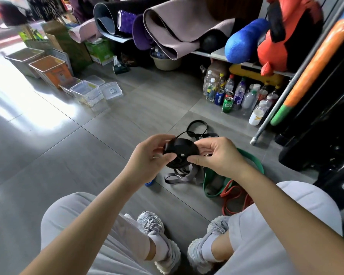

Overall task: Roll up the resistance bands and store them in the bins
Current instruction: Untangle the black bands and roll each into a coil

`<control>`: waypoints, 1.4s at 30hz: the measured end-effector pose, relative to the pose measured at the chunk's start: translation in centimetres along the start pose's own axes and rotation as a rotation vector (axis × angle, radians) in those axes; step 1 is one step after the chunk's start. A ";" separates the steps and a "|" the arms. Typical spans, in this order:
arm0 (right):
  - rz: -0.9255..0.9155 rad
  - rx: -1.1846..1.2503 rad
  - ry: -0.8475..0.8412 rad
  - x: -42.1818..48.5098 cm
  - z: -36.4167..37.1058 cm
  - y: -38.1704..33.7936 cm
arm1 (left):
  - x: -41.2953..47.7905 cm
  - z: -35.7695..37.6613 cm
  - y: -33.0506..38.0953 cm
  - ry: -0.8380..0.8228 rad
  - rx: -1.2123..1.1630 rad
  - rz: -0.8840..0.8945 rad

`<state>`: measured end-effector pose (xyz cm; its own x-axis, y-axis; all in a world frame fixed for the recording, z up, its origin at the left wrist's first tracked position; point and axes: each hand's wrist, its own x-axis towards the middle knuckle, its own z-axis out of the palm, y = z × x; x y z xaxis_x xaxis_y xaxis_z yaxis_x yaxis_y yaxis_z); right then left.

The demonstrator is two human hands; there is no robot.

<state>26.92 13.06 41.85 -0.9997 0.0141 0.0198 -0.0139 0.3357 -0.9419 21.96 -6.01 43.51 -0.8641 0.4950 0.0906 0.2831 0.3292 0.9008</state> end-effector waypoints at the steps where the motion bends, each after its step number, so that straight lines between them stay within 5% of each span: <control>1: 0.004 -0.054 -0.023 0.0 -0.2 -0.2 | -0.1 -0.1 -0.1 -0.057 0.174 0.076; 4: 0.001 -0.209 -0.080 0.0 -0.3 -0.7 | -0.3 -0.1 -0.1 -0.205 0.679 0.335; 6: -0.005 -0.227 -0.085 0.1 -0.3 -0.9 | 0.0 -0.2 0.4 -0.223 0.702 0.351; 18: 0.034 0.203 -0.022 -0.1 0.2 0.5 | -0.5 0.2 -0.7 0.027 -0.258 0.057; 21: -0.004 0.215 0.035 0.0 0.5 0.6 | -0.8 0.7 -1.1 0.036 -0.329 0.009; 24: 0.005 0.103 0.006 0.0 0.5 0.2 | -0.8 0.3 -1.2 0.007 -0.071 0.053; 28: 0.014 -0.178 -0.084 0.2 0.5 -0.1 | -0.7 -0.5 -0.5 -0.110 0.749 0.288; 31: 0.013 -0.222 -0.094 0.4 0.8 -0.3 | -0.4 -0.3 -0.2 -0.229 0.921 0.373; 42: -0.007 0.088 -0.104 -0.4 0.0 1.1 | -0.7 -0.8 -1.5 0.048 0.256 0.193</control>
<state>27.31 13.42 40.81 -0.9962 -0.0869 -0.0038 -0.0183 0.2518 -0.9676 21.81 -7.51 42.40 -0.8016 0.5311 0.2747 0.5333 0.4275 0.7300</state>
